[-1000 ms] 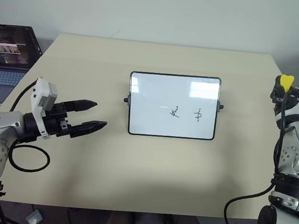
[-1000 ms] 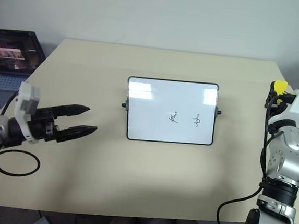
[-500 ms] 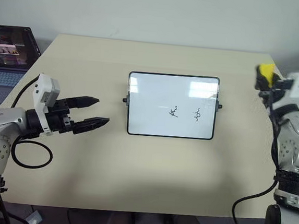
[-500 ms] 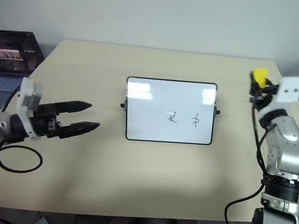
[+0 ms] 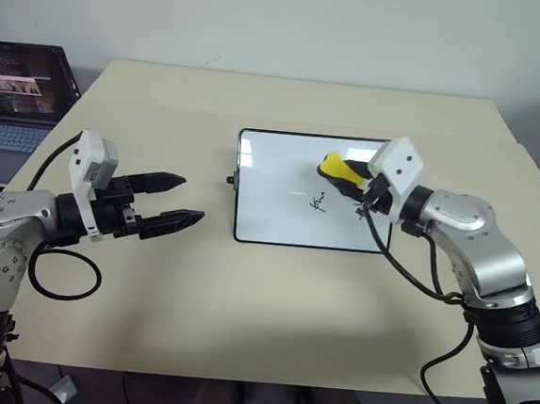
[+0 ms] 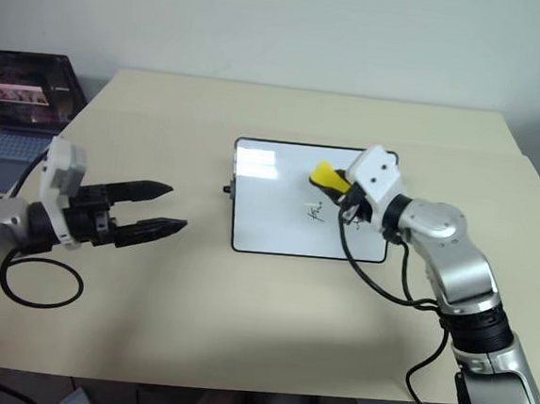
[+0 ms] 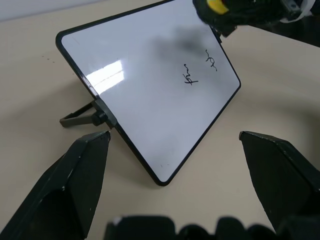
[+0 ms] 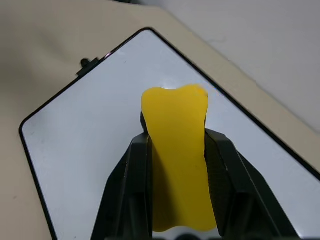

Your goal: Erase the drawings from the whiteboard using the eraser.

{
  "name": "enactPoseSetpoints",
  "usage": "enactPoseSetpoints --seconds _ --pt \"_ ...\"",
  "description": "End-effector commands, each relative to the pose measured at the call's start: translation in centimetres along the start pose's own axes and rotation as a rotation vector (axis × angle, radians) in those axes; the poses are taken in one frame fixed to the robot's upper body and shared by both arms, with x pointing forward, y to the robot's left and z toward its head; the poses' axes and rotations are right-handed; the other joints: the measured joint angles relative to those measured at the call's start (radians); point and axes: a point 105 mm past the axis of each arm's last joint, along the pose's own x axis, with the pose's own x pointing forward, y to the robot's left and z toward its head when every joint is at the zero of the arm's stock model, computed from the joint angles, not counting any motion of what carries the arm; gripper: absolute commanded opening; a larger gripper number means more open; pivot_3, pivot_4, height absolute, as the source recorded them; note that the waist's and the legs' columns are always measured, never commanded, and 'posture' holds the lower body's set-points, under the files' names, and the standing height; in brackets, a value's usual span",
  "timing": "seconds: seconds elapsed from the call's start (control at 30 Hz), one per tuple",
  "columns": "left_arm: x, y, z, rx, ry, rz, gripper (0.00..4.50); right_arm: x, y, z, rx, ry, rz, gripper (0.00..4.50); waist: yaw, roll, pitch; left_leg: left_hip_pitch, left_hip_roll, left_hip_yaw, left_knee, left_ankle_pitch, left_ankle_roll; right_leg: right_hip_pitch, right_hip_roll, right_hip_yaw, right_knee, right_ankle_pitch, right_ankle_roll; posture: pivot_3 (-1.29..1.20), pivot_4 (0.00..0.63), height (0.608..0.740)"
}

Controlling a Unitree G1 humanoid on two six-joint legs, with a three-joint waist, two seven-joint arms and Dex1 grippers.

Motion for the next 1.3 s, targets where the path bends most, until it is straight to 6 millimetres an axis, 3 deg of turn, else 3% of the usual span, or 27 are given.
enactPoseSetpoints --seconds 0.03,0.37,0.87,1.3 --pt "-0.1 -0.4 1.2 0.035 -0.035 -0.007 4.5 0.7 -0.3 1.4 -0.06 -0.03 0.001 1.09 0.0 0.0 0.0 0.0 0.0 0.0 0.0 0.0 0.0 0.0 0.0 0.0 0.0 0.0 0.0 0.0 0.15 0.74" --pt "0.0 -0.5 0.9 0.031 -0.036 -0.007 4.5 3.0 0.2 0.1 -0.089 0.052 0.045 1.09 0.0 0.0 0.0 0.0 0.0 -0.001 0.0 0.0 0.0 0.0 0.0 -0.001 0.0 0.001 -0.002 0.0 0.15 0.74" --pt "-0.4 -0.1 0.6 0.033 -0.038 0.004 4.5 3.4 -1.0 -2.2 -0.126 0.182 0.053 1.09 0.0 0.0 0.0 0.0 0.0 -0.001 0.0 0.0 0.0 0.0 0.0 -0.002 0.001 0.001 -0.002 0.0 0.15 0.74" --pt "-0.8 0.2 0.3 0.032 -0.043 0.017 4.5 2.7 4.4 -6.1 -0.145 0.326 0.258 1.09 0.0 -0.002 -0.001 0.003 0.0 -0.002 0.001 0.0 0.0 0.003 0.0 -0.003 0.001 0.001 -0.002 0.0 0.15 0.74"
